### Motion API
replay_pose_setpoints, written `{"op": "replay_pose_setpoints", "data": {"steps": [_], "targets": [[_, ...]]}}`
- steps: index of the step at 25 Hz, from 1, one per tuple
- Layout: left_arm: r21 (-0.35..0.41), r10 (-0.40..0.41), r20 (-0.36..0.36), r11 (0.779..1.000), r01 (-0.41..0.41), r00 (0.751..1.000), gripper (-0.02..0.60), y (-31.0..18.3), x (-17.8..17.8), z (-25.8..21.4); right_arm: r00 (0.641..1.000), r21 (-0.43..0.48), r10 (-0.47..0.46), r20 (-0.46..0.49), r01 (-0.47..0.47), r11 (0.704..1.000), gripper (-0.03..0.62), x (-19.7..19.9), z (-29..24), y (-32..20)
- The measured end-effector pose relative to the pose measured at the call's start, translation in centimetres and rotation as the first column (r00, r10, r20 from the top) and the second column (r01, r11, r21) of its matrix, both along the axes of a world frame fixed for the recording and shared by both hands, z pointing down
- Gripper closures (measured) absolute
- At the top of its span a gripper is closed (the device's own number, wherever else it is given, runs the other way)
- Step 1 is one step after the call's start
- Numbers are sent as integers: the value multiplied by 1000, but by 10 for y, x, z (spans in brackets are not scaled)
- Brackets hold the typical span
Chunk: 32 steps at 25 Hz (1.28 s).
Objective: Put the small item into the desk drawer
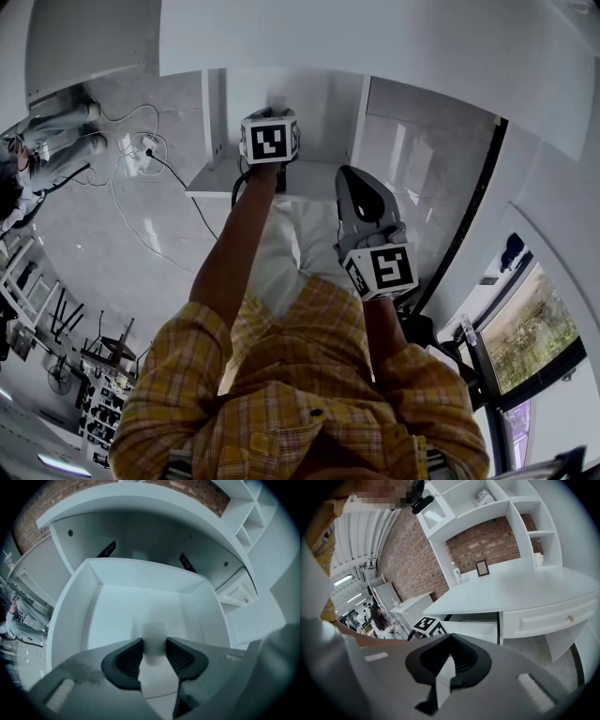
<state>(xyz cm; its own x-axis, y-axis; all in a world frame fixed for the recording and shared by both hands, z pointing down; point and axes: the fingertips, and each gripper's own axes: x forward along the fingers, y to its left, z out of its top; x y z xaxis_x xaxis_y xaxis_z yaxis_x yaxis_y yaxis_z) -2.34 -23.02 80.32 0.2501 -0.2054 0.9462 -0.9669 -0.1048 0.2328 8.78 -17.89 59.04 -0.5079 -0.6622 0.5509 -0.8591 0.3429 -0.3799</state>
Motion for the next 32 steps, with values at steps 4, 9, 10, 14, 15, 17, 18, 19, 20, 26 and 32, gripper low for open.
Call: {"op": "replay_pose_setpoints", "data": {"steps": [4, 9, 10, 14, 15, 17, 18, 19, 20, 26, 32], "targets": [[-33, -31, -13, 999, 31, 999, 414, 2, 0, 9, 1000, -4, -1, 0, 1, 1000, 595, 0, 3, -1], [-55, -40, -21, 998, 39, 999, 414, 4, 1, 18, 1000, -12, -1, 2, 1, 1000, 595, 0, 6, 2], [-56, -40, -20, 998, 39, 999, 414, 4, 1, 19, 1000, -13, -3, 1, 3, 1000, 595, 0, 6, 2], [-57, -38, -18, 998, 37, 999, 414, 3, 2, 21, 1000, -14, -8, -4, 7, 1000, 595, 2, 7, 2], [-58, -37, -18, 998, 36, 999, 413, 3, 3, 21, 1000, -14, -8, -5, 8, 1000, 595, 3, 6, 2], [-59, -35, -16, 998, 34, 999, 413, 4, 4, 21, 1000, -11, -10, -6, 10, 1000, 595, 4, 5, 2], [-59, -33, -14, 998, 33, 999, 413, 4, 4, 22, 1000, -10, -11, -5, 10, 1000, 595, 4, 4, 2], [-61, -32, -12, 998, 31, 999, 413, 4, 4, 23, 1000, -9, -10, -5, 10, 1000, 595, 4, 4, 1], [-63, -30, -10, 998, 29, 1000, 413, 4, 3, 24, 1000, -8, -8, -4, 8, 1000, 595, 4, 4, 1], [-71, -19, -21, 997, 17, 1000, 383, 5, 3, 27, 1000, -8, -3, -2, 3, 1000, 595, 5, 5, -1], [-42, -16, -27, 999, 15, 1000, 374, 6, 5, 12, 1000, 9, 7, 0, -7, 1000, 595, 9, -2, 3]]}}
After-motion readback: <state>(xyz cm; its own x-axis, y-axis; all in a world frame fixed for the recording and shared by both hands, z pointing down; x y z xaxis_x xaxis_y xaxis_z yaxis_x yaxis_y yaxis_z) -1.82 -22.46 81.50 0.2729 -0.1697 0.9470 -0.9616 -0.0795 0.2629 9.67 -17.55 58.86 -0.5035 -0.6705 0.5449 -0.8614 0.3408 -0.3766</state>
